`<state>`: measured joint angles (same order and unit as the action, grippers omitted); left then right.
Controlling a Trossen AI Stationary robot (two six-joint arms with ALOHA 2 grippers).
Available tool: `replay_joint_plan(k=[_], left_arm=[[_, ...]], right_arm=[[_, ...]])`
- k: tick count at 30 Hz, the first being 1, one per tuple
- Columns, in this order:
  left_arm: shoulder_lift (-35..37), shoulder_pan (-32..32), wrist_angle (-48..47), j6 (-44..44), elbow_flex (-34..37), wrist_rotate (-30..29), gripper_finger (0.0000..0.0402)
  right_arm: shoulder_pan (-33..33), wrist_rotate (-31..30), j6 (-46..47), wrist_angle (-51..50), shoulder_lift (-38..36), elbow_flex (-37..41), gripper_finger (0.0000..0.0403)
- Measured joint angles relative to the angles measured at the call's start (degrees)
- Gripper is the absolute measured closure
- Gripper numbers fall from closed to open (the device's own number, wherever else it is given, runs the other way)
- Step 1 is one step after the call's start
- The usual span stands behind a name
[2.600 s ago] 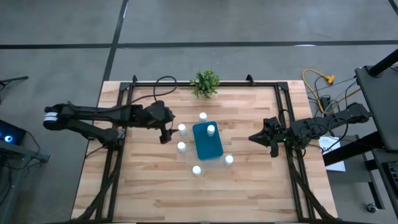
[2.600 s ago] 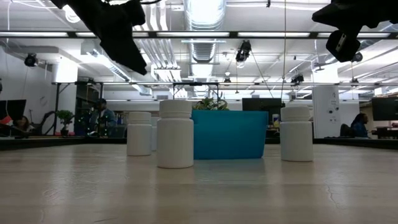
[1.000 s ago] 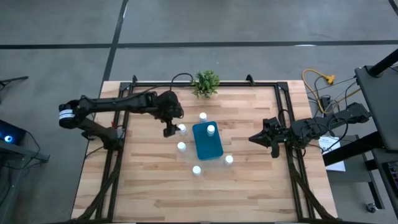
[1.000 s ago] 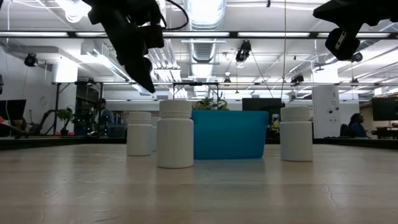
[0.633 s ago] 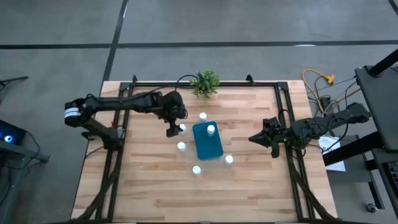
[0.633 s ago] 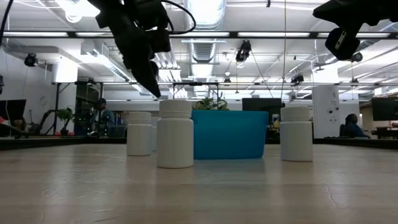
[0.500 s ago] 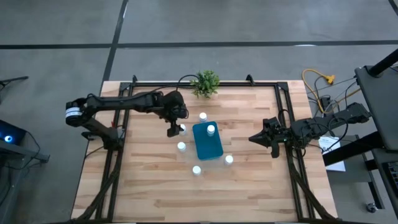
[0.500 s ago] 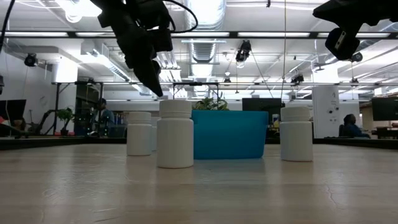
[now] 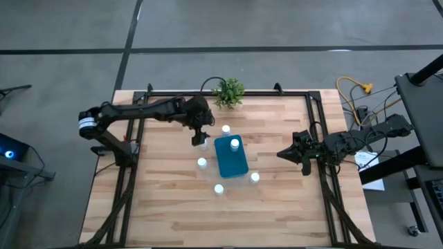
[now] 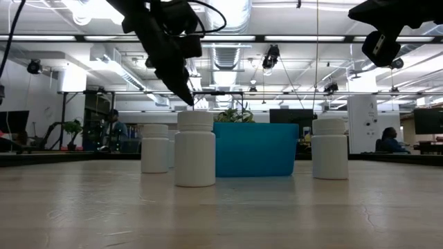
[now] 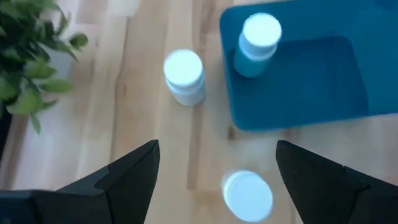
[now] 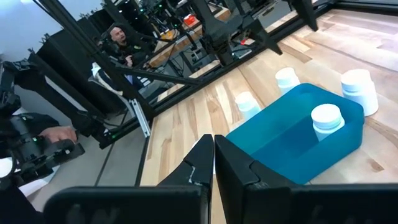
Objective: Pick and place pill bottles into a basket
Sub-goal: Put the white medicine bottle into the blue bin
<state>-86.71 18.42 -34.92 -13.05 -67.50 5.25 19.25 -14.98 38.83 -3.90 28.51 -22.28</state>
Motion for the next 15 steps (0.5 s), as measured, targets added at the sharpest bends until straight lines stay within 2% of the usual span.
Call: replay_joint_plan(k=[15], left_arm=[[-9.78,0.76,0.46,-2.7,-9.48,0.26,0.0098]], right_arm=[[0.01,0.0,0.22,0.02,0.04,0.0,0.0394]])
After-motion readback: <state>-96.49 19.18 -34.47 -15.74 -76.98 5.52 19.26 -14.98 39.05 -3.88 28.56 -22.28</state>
